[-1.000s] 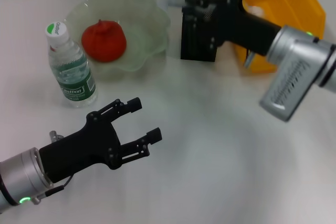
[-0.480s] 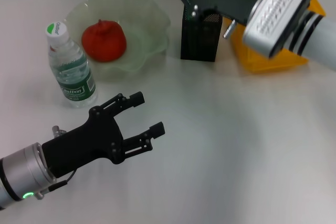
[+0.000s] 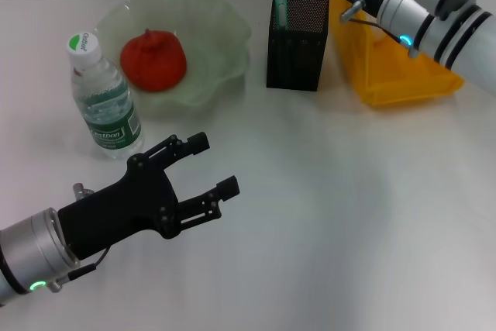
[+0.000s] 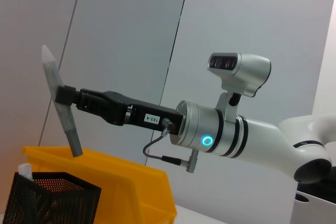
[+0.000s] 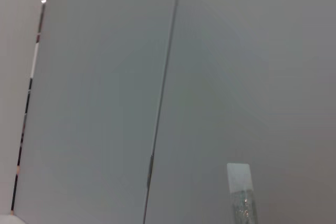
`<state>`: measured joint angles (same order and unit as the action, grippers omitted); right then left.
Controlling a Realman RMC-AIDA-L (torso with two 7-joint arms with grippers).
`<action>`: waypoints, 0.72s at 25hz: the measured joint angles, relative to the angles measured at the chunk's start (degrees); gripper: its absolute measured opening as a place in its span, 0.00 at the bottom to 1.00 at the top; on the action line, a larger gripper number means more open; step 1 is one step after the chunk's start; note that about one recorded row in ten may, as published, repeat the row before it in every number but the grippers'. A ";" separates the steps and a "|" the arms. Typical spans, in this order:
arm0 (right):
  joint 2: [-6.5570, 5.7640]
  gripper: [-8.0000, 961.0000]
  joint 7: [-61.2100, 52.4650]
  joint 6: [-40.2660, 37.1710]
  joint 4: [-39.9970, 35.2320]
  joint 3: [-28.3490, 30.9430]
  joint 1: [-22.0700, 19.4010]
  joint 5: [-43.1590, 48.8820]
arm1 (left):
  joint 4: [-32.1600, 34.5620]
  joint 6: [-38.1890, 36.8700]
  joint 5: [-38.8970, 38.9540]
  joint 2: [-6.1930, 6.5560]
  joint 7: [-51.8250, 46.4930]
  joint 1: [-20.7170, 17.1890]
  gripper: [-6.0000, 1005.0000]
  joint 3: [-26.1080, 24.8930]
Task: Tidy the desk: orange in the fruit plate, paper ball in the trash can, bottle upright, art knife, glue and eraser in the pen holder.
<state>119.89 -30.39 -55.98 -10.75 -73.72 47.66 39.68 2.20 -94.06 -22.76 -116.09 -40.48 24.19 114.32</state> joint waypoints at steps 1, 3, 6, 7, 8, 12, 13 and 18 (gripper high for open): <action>0.00 0.25 -0.75 0.00 0.17 0.03 -0.04 -0.18 | 0.00 -0.06 0.00 0.03 -0.01 0.04 0.84 0.00; 0.00 0.26 -1.84 0.00 0.81 0.02 -0.04 -1.17 | 0.00 -0.19 0.00 0.07 -0.04 0.09 0.84 0.00; -0.01 0.27 -2.40 0.00 1.72 -0.17 -0.04 -3.59 | 0.00 -0.32 -0.04 0.17 -0.18 0.12 0.84 0.01; 0.00 0.28 -2.44 0.00 1.87 -0.26 -0.04 -4.09 | 0.00 -0.33 -0.08 0.22 -0.19 0.12 0.84 0.02; 0.00 0.28 -2.46 0.00 1.88 -0.31 -0.04 -4.17 | 0.00 -0.34 -0.11 0.25 -0.20 0.12 0.84 0.03; 0.00 0.30 -2.53 0.00 2.08 -0.46 -0.25 -4.20 | 0.00 -0.73 -0.25 0.47 -0.22 0.05 0.84 0.03; 0.00 0.30 -2.54 0.01 2.24 -0.46 -0.29 -4.20 | 0.00 -0.89 -0.29 0.56 -0.22 0.04 0.84 0.03; 0.00 0.32 -2.63 -0.02 2.87 -0.44 -0.80 -4.14 | 0.00 -1.22 -0.51 0.82 -0.22 0.06 0.84 0.06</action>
<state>119.88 -33.02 -56.00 -7.88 -74.16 46.86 35.54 2.19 -95.28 -23.26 -115.27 -40.69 24.25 114.38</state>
